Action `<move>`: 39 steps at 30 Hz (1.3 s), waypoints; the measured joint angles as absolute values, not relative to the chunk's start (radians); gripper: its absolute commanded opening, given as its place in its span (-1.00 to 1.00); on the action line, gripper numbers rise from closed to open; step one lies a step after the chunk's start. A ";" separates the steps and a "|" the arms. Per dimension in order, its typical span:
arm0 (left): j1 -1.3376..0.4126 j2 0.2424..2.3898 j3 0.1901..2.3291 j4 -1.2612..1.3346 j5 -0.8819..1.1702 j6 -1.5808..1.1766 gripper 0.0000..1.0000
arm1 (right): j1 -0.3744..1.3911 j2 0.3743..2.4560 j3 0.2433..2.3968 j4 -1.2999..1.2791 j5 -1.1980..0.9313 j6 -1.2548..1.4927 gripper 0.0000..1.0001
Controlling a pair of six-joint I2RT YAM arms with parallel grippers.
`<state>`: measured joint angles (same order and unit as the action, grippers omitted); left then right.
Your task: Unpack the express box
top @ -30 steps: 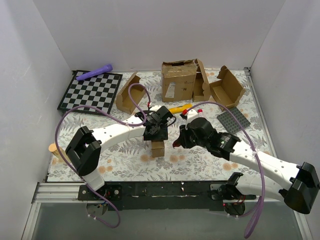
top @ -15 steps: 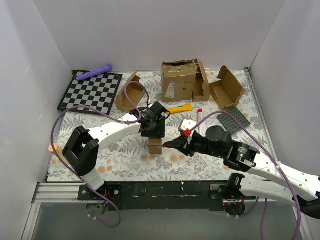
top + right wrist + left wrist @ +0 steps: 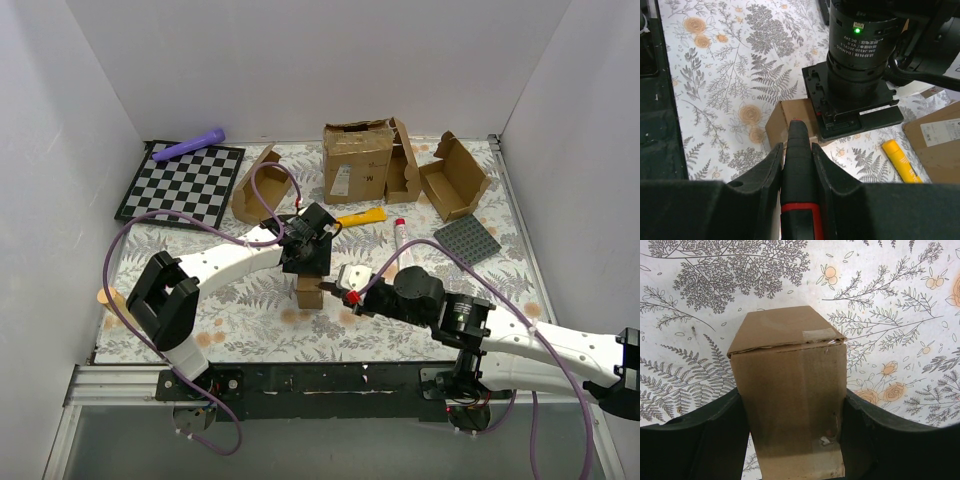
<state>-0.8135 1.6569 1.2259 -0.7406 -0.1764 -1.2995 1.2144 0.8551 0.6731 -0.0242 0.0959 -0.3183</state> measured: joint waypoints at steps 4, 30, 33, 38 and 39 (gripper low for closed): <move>-0.813 1.658 1.227 -0.741 -0.181 -1.307 -0.53 | 1.223 0.875 0.656 0.024 0.115 -0.350 -0.97; -0.813 1.665 1.237 -0.751 -0.187 -1.316 -0.71 | 1.253 0.950 0.640 0.075 0.109 -0.408 -0.97; -0.813 1.665 1.237 -0.751 -0.187 -1.317 -0.72 | 1.253 0.950 0.640 0.075 0.106 -0.411 -0.97; -0.813 1.665 1.237 -0.751 -0.186 -1.317 -0.73 | 1.253 0.951 0.639 0.074 0.105 -0.415 -0.97; -0.813 1.665 1.237 -0.751 -0.187 -1.317 -0.74 | 1.253 0.951 0.639 0.073 0.105 -0.416 -0.97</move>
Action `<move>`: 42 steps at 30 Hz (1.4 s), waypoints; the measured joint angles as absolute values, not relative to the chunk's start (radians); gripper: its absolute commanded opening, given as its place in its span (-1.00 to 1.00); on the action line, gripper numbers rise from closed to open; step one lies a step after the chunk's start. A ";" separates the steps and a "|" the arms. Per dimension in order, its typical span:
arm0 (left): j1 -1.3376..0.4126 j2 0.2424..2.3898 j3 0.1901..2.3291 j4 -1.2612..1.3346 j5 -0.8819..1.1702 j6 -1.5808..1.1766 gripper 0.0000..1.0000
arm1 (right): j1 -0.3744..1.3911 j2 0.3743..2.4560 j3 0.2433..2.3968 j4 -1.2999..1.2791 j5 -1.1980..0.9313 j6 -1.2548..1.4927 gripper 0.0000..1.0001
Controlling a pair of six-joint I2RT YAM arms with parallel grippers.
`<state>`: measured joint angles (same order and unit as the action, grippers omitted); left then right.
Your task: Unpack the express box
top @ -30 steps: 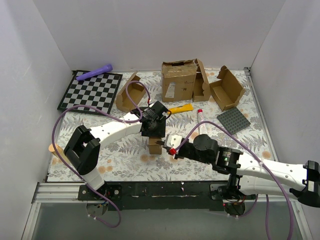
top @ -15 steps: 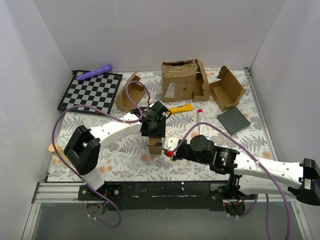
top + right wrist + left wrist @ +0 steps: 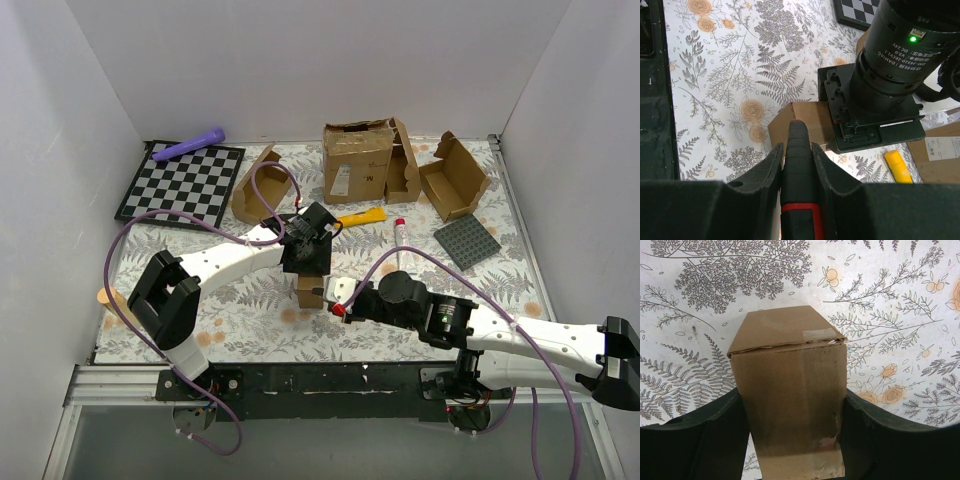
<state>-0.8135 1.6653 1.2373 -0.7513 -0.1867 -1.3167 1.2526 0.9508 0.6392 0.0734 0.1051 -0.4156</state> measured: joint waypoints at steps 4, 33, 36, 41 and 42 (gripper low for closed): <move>-0.813 1.666 1.237 -0.751 -0.186 -1.317 -0.74 | 1.253 0.953 0.639 0.069 0.105 -0.416 -0.97; -0.813 1.666 1.237 -0.751 -0.186 -1.317 -0.78 | 1.265 0.962 0.638 0.079 0.144 -0.424 -0.97; -0.813 1.666 1.237 -0.751 -0.185 -1.317 -0.78 | 1.265 0.963 0.638 0.080 0.148 -0.424 -0.97; -0.813 1.666 1.237 -0.751 -0.185 -1.317 -0.79 | 1.266 0.970 0.638 0.084 0.152 -0.424 -0.97; -0.813 1.666 1.237 -0.751 -0.185 -1.317 -0.79 | 1.266 0.970 0.638 0.085 0.152 -0.424 -0.97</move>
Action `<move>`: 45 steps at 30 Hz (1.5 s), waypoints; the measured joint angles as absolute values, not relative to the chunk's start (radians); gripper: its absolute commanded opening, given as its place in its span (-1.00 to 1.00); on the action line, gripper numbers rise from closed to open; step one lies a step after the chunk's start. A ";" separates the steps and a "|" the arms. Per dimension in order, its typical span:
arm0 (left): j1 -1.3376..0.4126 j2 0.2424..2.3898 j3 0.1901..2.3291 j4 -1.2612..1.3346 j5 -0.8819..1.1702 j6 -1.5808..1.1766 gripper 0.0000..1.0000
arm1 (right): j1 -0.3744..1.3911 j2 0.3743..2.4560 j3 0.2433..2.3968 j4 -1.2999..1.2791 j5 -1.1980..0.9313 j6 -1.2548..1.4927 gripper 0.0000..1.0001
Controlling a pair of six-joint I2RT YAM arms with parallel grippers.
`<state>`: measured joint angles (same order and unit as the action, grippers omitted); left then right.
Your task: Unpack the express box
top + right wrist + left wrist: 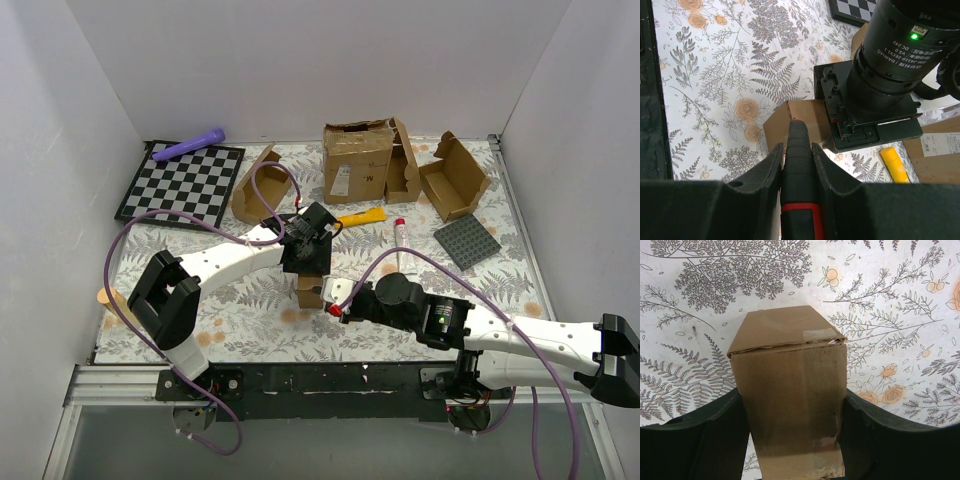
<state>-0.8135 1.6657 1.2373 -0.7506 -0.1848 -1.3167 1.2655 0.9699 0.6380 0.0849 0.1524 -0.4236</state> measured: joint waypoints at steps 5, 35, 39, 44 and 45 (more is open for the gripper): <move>-0.813 1.666 1.237 -0.751 -0.185 -1.317 -0.79 | 1.266 0.972 0.637 0.085 0.151 -0.424 -0.97; -0.814 1.668 1.237 -0.743 -0.186 -1.293 -1.00 | 1.274 0.994 0.639 0.070 0.171 -0.474 -0.97; -0.814 1.670 1.237 -0.736 -0.186 -1.286 -1.00 | 1.275 0.994 0.640 0.064 0.176 -0.476 -0.97; -0.815 1.671 1.237 -0.731 -0.186 -1.282 -1.00 | 1.277 0.984 0.640 0.052 0.181 -0.478 -0.97; -0.815 1.671 1.237 -0.731 -0.186 -1.282 -1.00 | 1.277 0.982 0.640 0.050 0.181 -0.478 -0.97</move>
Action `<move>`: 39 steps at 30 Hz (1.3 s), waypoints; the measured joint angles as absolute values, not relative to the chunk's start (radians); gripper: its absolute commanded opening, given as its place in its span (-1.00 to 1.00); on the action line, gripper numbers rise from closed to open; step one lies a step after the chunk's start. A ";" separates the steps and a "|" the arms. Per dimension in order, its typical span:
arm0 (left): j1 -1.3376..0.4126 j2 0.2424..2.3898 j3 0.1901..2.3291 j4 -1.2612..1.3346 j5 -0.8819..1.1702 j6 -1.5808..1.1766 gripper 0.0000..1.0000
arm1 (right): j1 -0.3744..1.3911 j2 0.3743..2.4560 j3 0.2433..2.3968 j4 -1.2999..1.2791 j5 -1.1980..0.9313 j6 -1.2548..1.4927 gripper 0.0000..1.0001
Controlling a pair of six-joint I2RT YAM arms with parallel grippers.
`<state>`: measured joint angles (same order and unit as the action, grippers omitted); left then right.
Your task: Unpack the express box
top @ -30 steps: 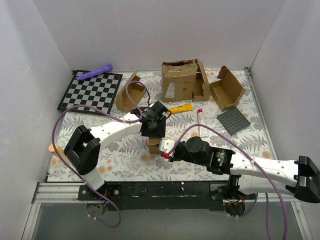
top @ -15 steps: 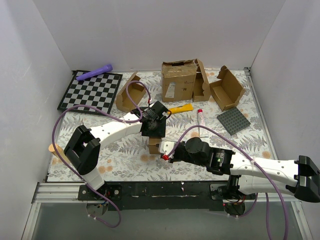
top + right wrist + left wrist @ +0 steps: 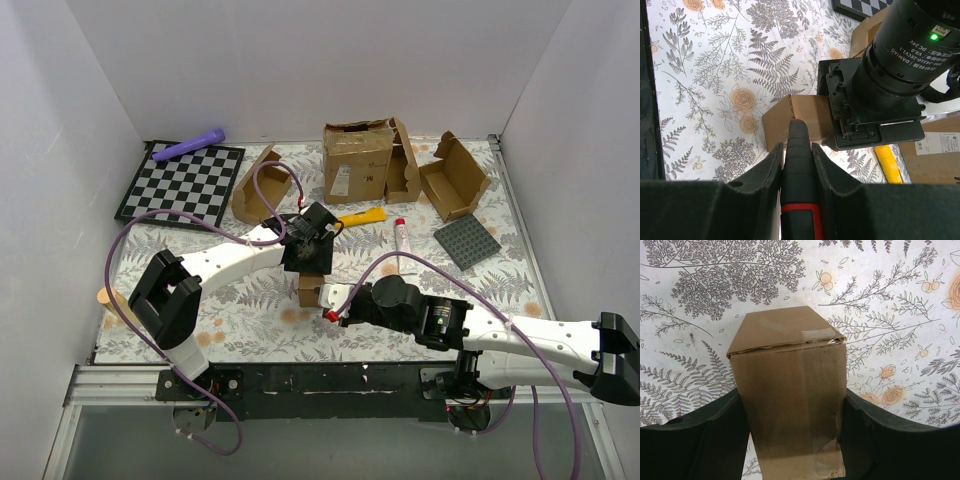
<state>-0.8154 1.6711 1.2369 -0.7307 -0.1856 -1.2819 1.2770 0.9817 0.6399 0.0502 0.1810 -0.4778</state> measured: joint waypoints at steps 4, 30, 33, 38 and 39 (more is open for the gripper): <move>-0.815 1.671 1.237 -0.729 -0.186 -1.282 -1.00 | 1.277 0.972 0.640 0.039 0.182 -0.478 -0.97; -0.815 1.672 1.237 -0.728 -0.186 -1.282 -1.00 | 1.279 0.961 0.640 0.025 0.189 -0.479 -0.97; -0.815 1.672 1.237 -0.728 -0.186 -1.282 -1.00 | 1.279 0.961 0.640 0.025 0.190 -0.479 -0.97; -0.815 1.672 1.237 -0.724 -0.186 -1.282 -1.00 | 1.280 0.961 0.640 0.023 0.198 -0.479 -0.97; -0.815 1.672 1.237 -0.723 -0.186 -1.282 -1.00 | 1.280 0.961 0.640 0.022 0.200 -0.479 -0.97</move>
<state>-0.8154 1.6718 1.2369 -0.7235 -0.1864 -1.2819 1.2797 0.9607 0.6399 0.0223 0.1997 -0.4786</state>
